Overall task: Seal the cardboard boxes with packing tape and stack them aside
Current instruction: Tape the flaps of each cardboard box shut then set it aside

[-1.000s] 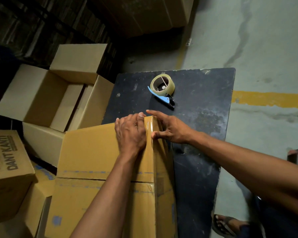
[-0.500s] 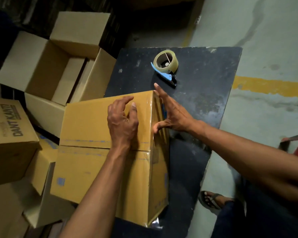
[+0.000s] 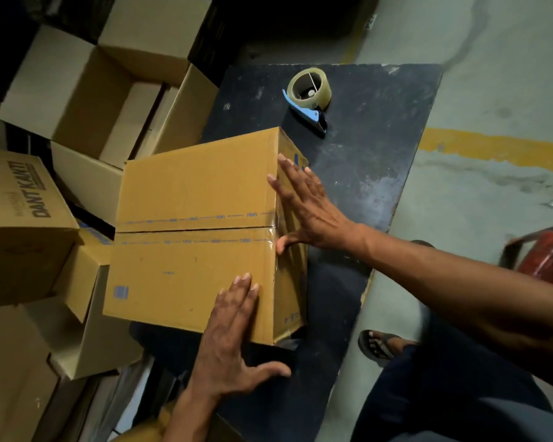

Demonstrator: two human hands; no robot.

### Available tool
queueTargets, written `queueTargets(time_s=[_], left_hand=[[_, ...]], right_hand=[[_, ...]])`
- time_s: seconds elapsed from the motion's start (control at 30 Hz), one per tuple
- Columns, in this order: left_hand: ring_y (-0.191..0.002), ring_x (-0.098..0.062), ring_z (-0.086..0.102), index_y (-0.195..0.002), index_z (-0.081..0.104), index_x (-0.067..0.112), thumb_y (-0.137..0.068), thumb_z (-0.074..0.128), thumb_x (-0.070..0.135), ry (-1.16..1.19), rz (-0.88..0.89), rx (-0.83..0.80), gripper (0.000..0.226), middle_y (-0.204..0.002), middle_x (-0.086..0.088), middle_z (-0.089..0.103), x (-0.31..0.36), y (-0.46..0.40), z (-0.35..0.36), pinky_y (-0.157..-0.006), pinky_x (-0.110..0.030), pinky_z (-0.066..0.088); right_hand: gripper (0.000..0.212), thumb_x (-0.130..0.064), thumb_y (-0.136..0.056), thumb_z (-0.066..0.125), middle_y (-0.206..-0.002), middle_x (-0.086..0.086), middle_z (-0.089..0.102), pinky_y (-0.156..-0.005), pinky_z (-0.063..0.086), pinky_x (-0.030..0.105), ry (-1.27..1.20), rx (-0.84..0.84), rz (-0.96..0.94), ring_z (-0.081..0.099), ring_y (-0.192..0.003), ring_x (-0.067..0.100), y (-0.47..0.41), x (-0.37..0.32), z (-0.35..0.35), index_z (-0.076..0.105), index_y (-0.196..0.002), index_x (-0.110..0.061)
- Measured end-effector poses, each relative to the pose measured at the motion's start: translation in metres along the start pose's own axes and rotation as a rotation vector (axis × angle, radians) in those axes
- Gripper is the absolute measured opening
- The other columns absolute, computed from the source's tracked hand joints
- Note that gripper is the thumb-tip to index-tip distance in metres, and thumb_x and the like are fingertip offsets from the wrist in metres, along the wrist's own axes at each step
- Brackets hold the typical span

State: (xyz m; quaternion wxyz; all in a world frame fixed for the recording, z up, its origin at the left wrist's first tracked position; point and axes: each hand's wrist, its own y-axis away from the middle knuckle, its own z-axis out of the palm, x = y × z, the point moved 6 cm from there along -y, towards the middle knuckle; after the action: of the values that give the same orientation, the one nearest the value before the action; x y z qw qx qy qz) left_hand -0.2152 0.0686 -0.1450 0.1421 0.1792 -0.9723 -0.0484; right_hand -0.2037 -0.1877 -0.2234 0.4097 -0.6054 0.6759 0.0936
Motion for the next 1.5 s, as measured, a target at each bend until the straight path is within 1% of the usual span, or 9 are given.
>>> queueTargets(time_s=[0.17, 0.33, 0.4, 0.5, 0.8, 1.0, 1.13, 1.3, 1.5], left_hand=[[-0.158, -0.036, 0.017, -0.162, 0.022, 0.003, -0.086, 0.069, 0.070, -0.152, 0.085, -0.001, 0.112, -0.172, -0.017, 0.013, -0.014, 0.007, 0.012, -0.125, -0.058, 0.020], [-0.155, -0.036, 0.026, -0.160, 0.027, 0.005, -0.087, 0.076, 0.051, -0.187, 0.116, 0.125, 0.099, -0.168, -0.019, 0.024, -0.018, 0.009, 0.022, -0.123, -0.059, 0.027], [-0.155, -0.037, 0.027, -0.159, 0.029, 0.004, -0.085, 0.080, 0.048, -0.190, 0.128, 0.141, 0.101, -0.168, -0.020, 0.026, -0.019, 0.010, 0.023, -0.124, -0.058, 0.026], [-0.155, -0.036, 0.026, -0.159, 0.028, 0.005, -0.081, 0.084, 0.048, -0.194, 0.121, 0.146, 0.106, -0.169, -0.017, 0.024, -0.021, 0.009, 0.025, -0.125, -0.056, 0.025], [-0.154, -0.035, 0.029, -0.156, 0.034, 0.002, -0.087, 0.071, 0.060, -0.155, 0.113, 0.206, 0.097, -0.167, -0.019, 0.029, -0.018, 0.008, 0.025, -0.123, -0.058, 0.029], [-0.154, -0.033, 0.031, -0.156, 0.038, 0.003, -0.087, 0.071, 0.066, -0.091, 0.046, 0.229, 0.099, -0.166, -0.018, 0.032, -0.008, 0.004, 0.019, -0.121, -0.061, 0.031], [-0.157, -0.026, 0.023, -0.157, 0.038, 0.006, -0.079, 0.075, 0.052, -0.017, -0.147, 0.250, 0.098, -0.168, -0.010, 0.029, 0.001, 0.003, 0.021, -0.123, -0.064, 0.024], [-0.155, -0.019, 0.029, -0.154, 0.045, 0.014, -0.076, 0.071, 0.049, 0.075, -0.329, 0.355, 0.090, -0.163, -0.003, 0.041, 0.003, 0.000, 0.024, -0.122, -0.064, 0.025], [-0.158, -0.020, 0.021, -0.158, 0.038, 0.017, -0.092, 0.059, 0.050, 0.100, -0.282, 0.310, 0.077, -0.168, -0.004, 0.031, 0.007, 0.001, 0.024, -0.124, -0.064, 0.018]], right_hand=[[0.148, -0.097, -0.061, 0.061, -0.166, 0.033, -0.006, -0.119, 0.009, 0.072, 0.065, -0.061, -0.078, -0.005, -0.156, 0.046, 0.016, -0.018, -0.004, -0.012, -0.163, -0.020], [0.134, -0.097, -0.064, 0.054, -0.167, 0.031, 0.007, -0.120, 0.010, 0.072, 0.088, -0.126, -0.261, 0.006, -0.157, 0.044, 0.039, -0.069, 0.031, 0.011, -0.161, -0.015], [0.132, -0.096, -0.067, 0.055, -0.169, 0.025, 0.005, -0.118, 0.016, 0.072, 0.162, -0.152, -0.265, 0.006, -0.158, 0.040, 0.050, -0.059, 0.040, 0.009, -0.162, -0.017], [0.133, -0.098, -0.067, 0.052, -0.170, 0.019, 0.004, -0.118, 0.016, 0.073, 0.251, -0.189, -0.313, 0.006, -0.158, 0.037, 0.055, -0.043, 0.033, 0.003, -0.163, -0.021], [0.112, -0.082, -0.081, 0.062, -0.169, 0.019, 0.020, -0.120, 0.014, 0.072, 0.132, -0.110, -0.399, 0.014, -0.158, 0.034, 0.073, -0.091, 0.043, 0.022, -0.161, -0.014], [0.102, -0.078, -0.089, 0.057, -0.171, 0.014, 0.012, -0.122, 0.010, 0.069, 0.270, -0.228, -0.503, 0.006, -0.159, 0.032, 0.081, -0.065, 0.043, 0.015, -0.162, -0.021], [0.119, -0.087, -0.076, 0.059, -0.172, 0.015, 0.005, -0.121, 0.004, 0.072, 0.252, -0.285, -0.548, 0.000, -0.159, 0.035, 0.081, -0.065, 0.038, 0.011, -0.163, -0.021], [0.128, -0.091, -0.069, 0.063, -0.170, 0.016, 0.015, -0.119, 0.008, 0.073, 0.138, -0.209, -0.495, 0.008, -0.159, 0.036, 0.084, -0.072, 0.037, 0.017, -0.161, -0.016], [0.108, -0.071, -0.082, 0.072, -0.167, 0.017, 0.025, -0.113, 0.022, 0.076, 0.129, -0.077, -0.416, 0.021, -0.156, 0.036, 0.086, -0.072, 0.051, 0.019, -0.159, -0.017]])
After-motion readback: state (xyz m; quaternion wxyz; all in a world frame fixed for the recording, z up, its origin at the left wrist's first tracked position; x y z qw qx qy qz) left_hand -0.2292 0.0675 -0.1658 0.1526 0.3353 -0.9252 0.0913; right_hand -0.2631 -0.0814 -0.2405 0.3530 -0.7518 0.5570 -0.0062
